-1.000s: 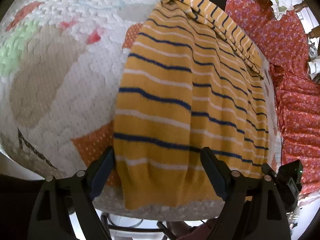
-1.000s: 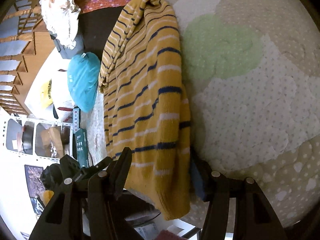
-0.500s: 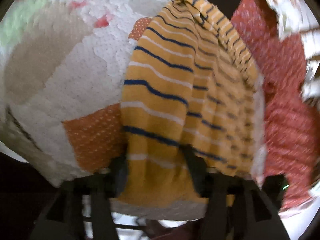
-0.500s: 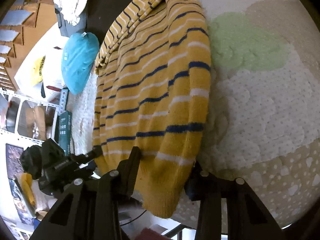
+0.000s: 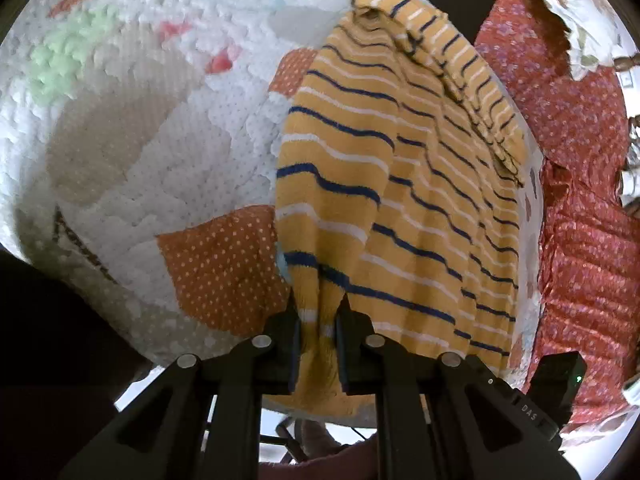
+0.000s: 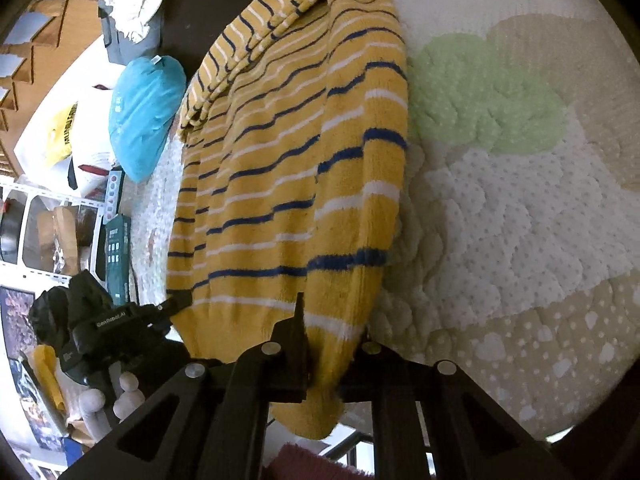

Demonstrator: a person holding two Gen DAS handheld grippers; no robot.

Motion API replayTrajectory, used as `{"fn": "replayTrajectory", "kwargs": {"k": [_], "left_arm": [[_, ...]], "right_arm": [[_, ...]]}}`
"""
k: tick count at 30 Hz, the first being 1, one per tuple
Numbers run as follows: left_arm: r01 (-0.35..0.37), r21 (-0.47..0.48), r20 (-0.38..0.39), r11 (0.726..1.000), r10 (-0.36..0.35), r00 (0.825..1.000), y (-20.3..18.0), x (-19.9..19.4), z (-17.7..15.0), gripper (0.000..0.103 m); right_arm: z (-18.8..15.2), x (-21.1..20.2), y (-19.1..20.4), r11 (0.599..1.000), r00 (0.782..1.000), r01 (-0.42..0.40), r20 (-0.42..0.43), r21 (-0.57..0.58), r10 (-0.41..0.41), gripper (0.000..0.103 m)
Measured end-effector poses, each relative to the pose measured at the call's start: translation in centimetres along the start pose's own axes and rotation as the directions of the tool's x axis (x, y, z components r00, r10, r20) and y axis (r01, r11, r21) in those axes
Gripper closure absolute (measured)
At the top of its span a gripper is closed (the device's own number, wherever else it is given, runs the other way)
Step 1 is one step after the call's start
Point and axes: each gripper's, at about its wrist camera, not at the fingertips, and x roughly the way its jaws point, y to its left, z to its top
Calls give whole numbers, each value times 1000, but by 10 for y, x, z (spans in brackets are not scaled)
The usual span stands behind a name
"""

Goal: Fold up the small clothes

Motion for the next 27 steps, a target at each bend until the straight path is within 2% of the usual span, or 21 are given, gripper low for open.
{"fn": "replayTrajectory", "kwargs": {"k": [4, 7, 10, 13, 14, 16, 19, 23, 27], "left_arm": [[-24, 25, -5, 999, 24, 1000, -2, -16, -7, 90], [-24, 22, -37, 999, 25, 999, -2, -17, -7, 90], [-11, -5, -76, 1000, 10, 997, -1, -12, 0, 90], [-13, -6, -87, 1000, 12, 996, 0, -11, -5, 90], [8, -24, -89, 1000, -10, 996, 4, -14, -9, 90], [26, -47, -75, 999, -30, 997, 8, -19, -8, 90], [41, -29, -27, 999, -42, 999, -3, -29, 7, 90], [67, -4, -4, 998, -67, 998, -25, -37, 35, 90], [98, 17, 25, 995, -99, 995, -53, -36, 85, 90]], "right_arm": [[-9, -9, 2, 1000, 997, -17, -74, -5, 16, 94], [-24, -17, 3, 999, 990, 0, -141, -42, -6, 94], [-45, -27, 3, 997, 979, 12, -202, -72, -27, 94], [-74, -35, 2, 995, 966, 1, -255, -95, -25, 94], [-81, -35, 2, 995, 965, 2, -260, -102, -28, 94], [-91, -38, 1, 993, 967, 8, -250, -116, -37, 94], [-85, -45, 6, 993, 980, -19, -200, -113, -5, 94], [-56, -58, 28, 987, 993, -55, -112, -154, 37, 94], [-8, -62, 51, 984, 997, -82, -22, -158, 79, 94]]}}
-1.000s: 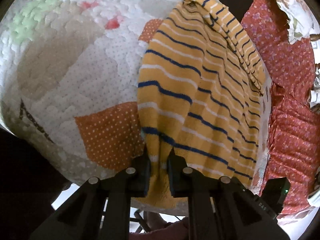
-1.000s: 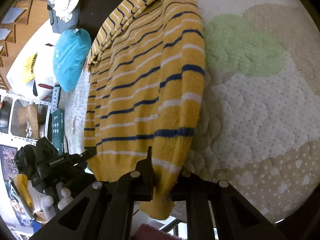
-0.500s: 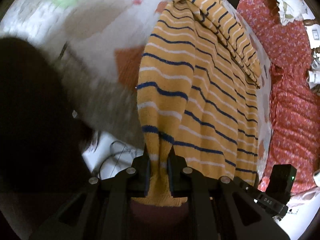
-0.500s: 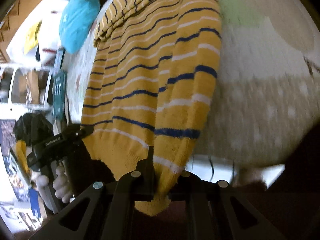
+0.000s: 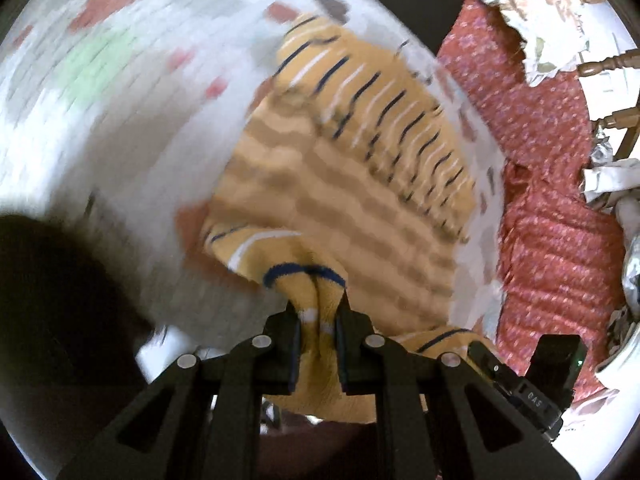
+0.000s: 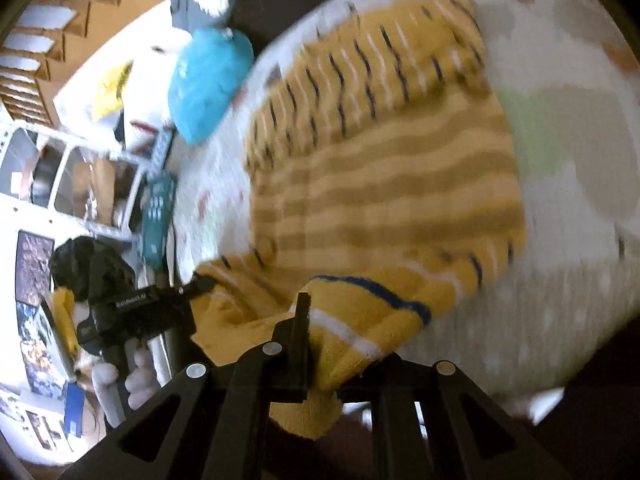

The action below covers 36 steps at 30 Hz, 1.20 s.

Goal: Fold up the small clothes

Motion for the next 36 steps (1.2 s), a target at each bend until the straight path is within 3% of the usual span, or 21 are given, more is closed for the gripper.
{"fn": "replayTrajectory", "kwargs": {"k": [5, 13, 17, 19, 22, 24, 29, 32, 36], "left_arm": [[-17, -6, 5, 1000, 17, 1000, -29, 32, 79, 90], [-34, -42, 1, 999, 34, 999, -46, 83, 168, 88], [83, -108, -19, 991, -85, 996, -36, 91, 193, 79], [178, -113, 14, 978, -177, 984, -31, 78, 196, 71], [211, -87, 80, 974, -204, 976, -24, 58, 191, 55], [193, -85, 123, 978, -182, 976, -13, 47, 188, 51], [104, -92, 181, 990, -86, 980, 17, 39, 178, 50], [19, -37, 167, 999, -12, 986, 20, 48, 176, 50], [-60, 71, 137, 996, 50, 989, 9, 64, 173, 50]], "right_arm": [[73, 14, 1, 998, 995, -15, 100, 62, 9, 94], [171, 57, -27, 985, 980, 72, 175, 157, -100, 94], [201, 76, -55, 965, 978, 48, 184, 259, -98, 90], [209, 85, -70, 940, 978, 4, 196, 340, -75, 77], [215, 91, -81, 908, 974, -83, 226, 411, -13, 63], [220, 92, -78, 905, 971, -107, 240, 411, 5, 57], [228, 89, -73, 892, 963, -140, 269, 429, 22, 46], [233, 86, -72, 884, 961, -144, 277, 446, 17, 41], [240, 78, -71, 840, 940, -234, 335, 489, 67, 28]]}}
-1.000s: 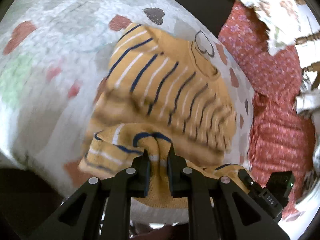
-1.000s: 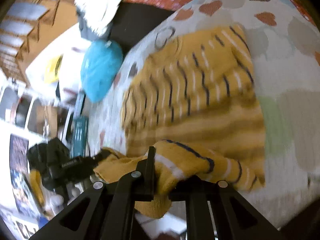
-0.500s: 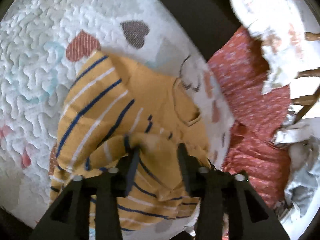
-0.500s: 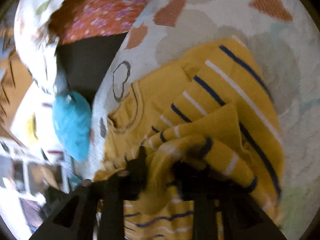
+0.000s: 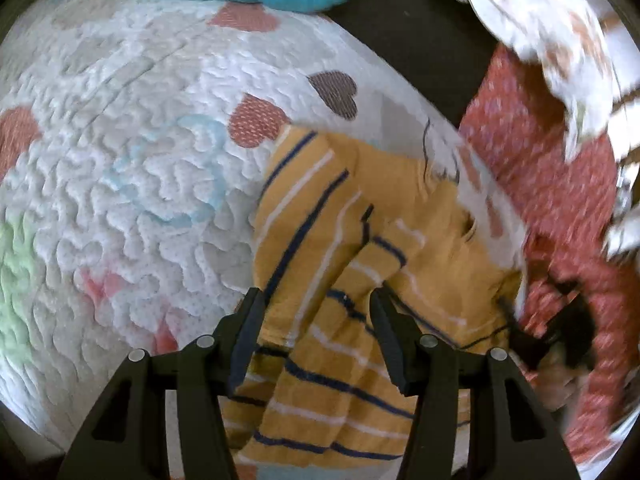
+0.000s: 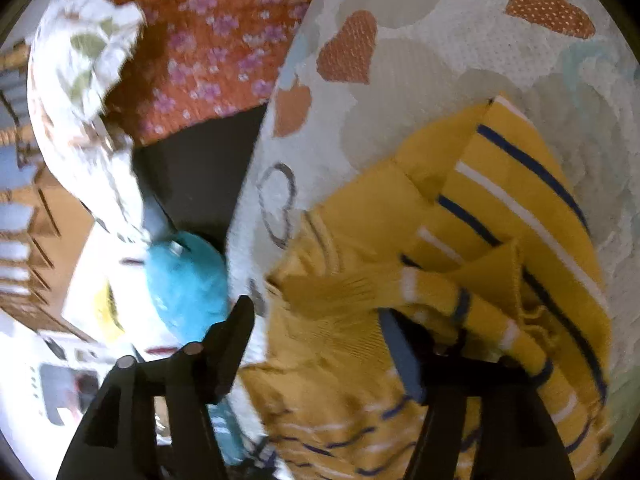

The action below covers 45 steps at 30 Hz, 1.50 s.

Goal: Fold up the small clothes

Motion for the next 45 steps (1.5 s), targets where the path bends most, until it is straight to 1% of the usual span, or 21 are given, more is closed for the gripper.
{"fn": "replayTrajectory", "kwargs": {"k": [3, 4, 6, 8, 9, 11, 13, 14, 16, 18, 19, 22, 26, 29, 31, 33, 35, 39, 42, 43, 45], "left_arm": [[-146, 61, -15, 987, 147, 989, -4, 12, -1, 50], [-152, 42, -37, 987, 154, 987, 2, 17, -1, 50], [-131, -8, -71, 991, 130, 989, 13, 21, -2, 53], [-89, -61, -71, 994, 85, 994, 25, 16, -1, 60], [-85, -71, -60, 994, 81, 995, 29, 11, 0, 61], [-80, -94, -38, 992, 77, 996, 38, 2, 1, 62], [-69, -147, -2, 987, 70, 998, 54, -13, 3, 62], [-59, -168, 11, 984, 61, 998, 61, -19, 4, 62], [-31, -229, 41, 973, 42, 998, 80, -32, 6, 62], [-23, -274, 64, 961, 42, 997, 99, -43, 8, 62], [-24, -286, 70, 958, 46, 996, 106, -46, 8, 62], [-29, -306, 81, 952, 56, 995, 121, -54, 9, 62], [15, -335, 68, 942, 8, 998, 129, -53, 12, 62], [41, -344, 67, 938, -19, 998, 128, -52, 17, 62], [52, -334, 75, 941, -29, 997, 121, -52, 19, 62], [50, -323, 78, 945, -27, 997, 114, -50, 22, 62], [51, -317, 72, 947, -30, 997, 113, -49, 21, 62], [42, -295, 38, 955, -32, 999, 107, -42, 17, 62], [21, -244, 9, 969, -20, 1000, 95, -38, 11, 62], [18, -226, -3, 974, -19, 1000, 91, -36, 9, 61], [10, -175, -46, 984, -19, 999, 80, -29, 2, 60]], "right_arm": [[6, -7, 4, 998, 999, -38, 40, 43, 37, 25], [9, -11, 6, 998, 998, -32, 63, 49, 29, 22], [10, -19, 12, 999, 995, 5, 104, 39, -9, 20], [4, -21, 26, 1000, 995, 28, 97, -12, -27, 20], [-4, -17, 37, 998, 997, 26, 68, -57, -22, 20], [-27, 3, 64, 981, 998, 64, -17, -181, -68, 23], [-51, 26, 84, 953, 989, 90, -83, -289, -118, 32], [-66, 41, 93, 934, 982, 101, -117, -344, -149, 36], [-100, 76, 110, 872, 958, 132, -167, -471, -235, 57], [-128, 101, 120, 817, 939, 146, -183, -558, -292, 69], [-139, 107, 125, 803, 941, 154, -163, -576, -298, 70], [-164, 102, 131, 787, 963, 128, -113, -604, -244, 69], [-195, 88, 127, 703, 960, 202, -6, -682, -281, 69], [-212, 93, 120, 625, 938, 273, 58, -732, -342, 69], [-214, 113, 124, 539, 908, 331, 105, -774, -406, 69], [-207, 139, 133, 469, 889, 355, 138, -809, -436, 69], [-199, 170, 142, 421, 869, 363, 139, -831, -474, 69], [-183, 225, 146, 439, 836, 334, 48, -834, -546, 69], [-176, 238, 148, 461, 827, 324, 11, -826, -562, 69], [-174, 235, 150, 473, 835, 316, 5, -822, -550, 69], [-169, 209, 161, 518, 876, 290, 5, -804, -482, 68]]}}
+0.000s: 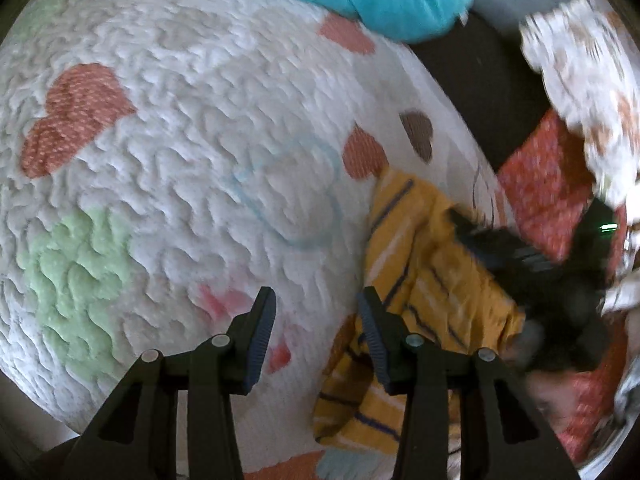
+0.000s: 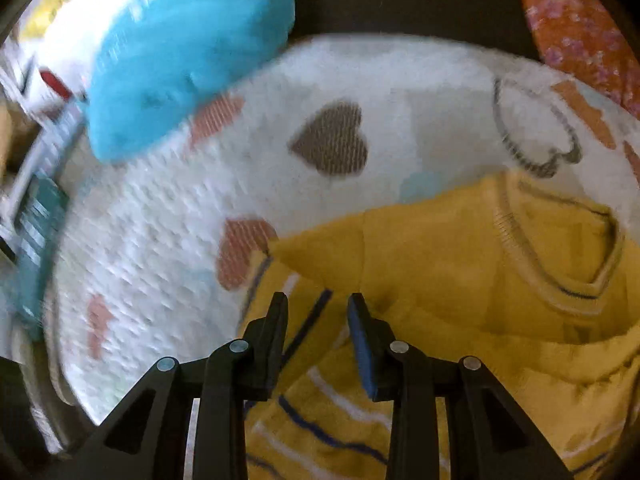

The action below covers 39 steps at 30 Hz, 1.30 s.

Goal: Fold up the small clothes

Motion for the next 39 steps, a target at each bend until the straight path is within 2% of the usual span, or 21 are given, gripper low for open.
{"fn": "replayTrajectory", "kwargs": {"k": [3, 5, 9, 12, 13, 14, 15, 19, 20, 21, 22, 23, 26, 28, 31, 33, 34, 36, 38, 39], "left_arm": [[-17, 68, -69, 998, 22, 997, -11, 13, -14, 57], [-27, 114, -111, 993, 40, 993, -18, 21, -25, 57], [-65, 199, -152, 978, 97, 984, -29, 33, -42, 56], [-101, 253, -137, 962, 139, 981, -38, 37, -49, 58], [-122, 271, -127, 955, 162, 979, -41, 38, -51, 63], [-162, 289, -109, 944, 201, 974, -44, 40, -51, 77], [-211, 304, -89, 929, 248, 965, -46, 43, -53, 85], [-261, 303, -52, 916, 290, 956, -48, 46, -59, 85], [-283, 317, -34, 905, 309, 950, -51, 48, -62, 85], [-302, 328, -19, 895, 326, 945, -53, 49, -64, 85], [-329, 347, 2, 878, 351, 937, -57, 51, -67, 85], [-347, 358, 15, 867, 366, 930, -64, 57, -69, 85], [-407, 401, 63, 821, 418, 906, -77, 65, -76, 86], [-426, 411, 77, 806, 435, 897, -82, 70, -78, 86], [-423, 403, 69, 812, 434, 898, -85, 73, -76, 86], [-406, 388, 52, 827, 420, 906, -82, 70, -73, 86], [-394, 381, 41, 836, 411, 911, -80, 69, -70, 86], [-341, 339, -3, 877, 363, 932, -71, 62, -62, 86], [-281, 273, -44, 920, 304, 952, -56, 49, -53, 86], [-255, 230, -50, 939, 273, 961, -48, 41, -48, 86]], "right_arm": [[-13, -55, -33, 997, 996, -51, 71, 58, 47, 59], [-30, -86, -59, 995, 994, -45, 102, 87, 36, 54], [-86, -156, -138, 985, 987, 39, 147, 170, -65, 47], [-129, -193, -196, 958, 975, 132, 139, 256, -172, 42], [-143, -200, -213, 948, 974, 143, 129, 286, -186, 42], [-152, -203, -224, 939, 974, 148, 119, 309, -193, 41], [-162, -205, -235, 930, 974, 152, 108, 334, -198, 41], [-188, -190, -247, 929, 978, 156, 77, 335, -192, 42], [-192, -182, -245, 932, 981, 150, 65, 330, -181, 42], [-197, -174, -243, 937, 986, 132, 52, 323, -157, 46], [-200, -167, -241, 943, 990, 119, 32, 311, -136, 84], [-201, -164, -241, 946, 990, 127, 14, 298, -138, 95], [-207, -173, -256, 919, 977, 191, 26, 345, -213, 96], [-209, -182, -271, 891, 962, 239, 29, 386, -270, 96], [-212, -191, -291, 859, 951, 269, 24, 435, -309, 96], [-208, -190, -289, 866, 953, 267, 18, 422, -303, 94], [-206, -190, -287, 869, 953, 265, 23, 418, -302, 89], [-199, -198, -279, 872, 949, 259, 60, 415, -311, 85], [-191, -211, -267, 874, 935, 271, 104, 403, -338, 74], [-188, -219, -257, 885, 926, 275, 144, 376, -349, 63]]}}
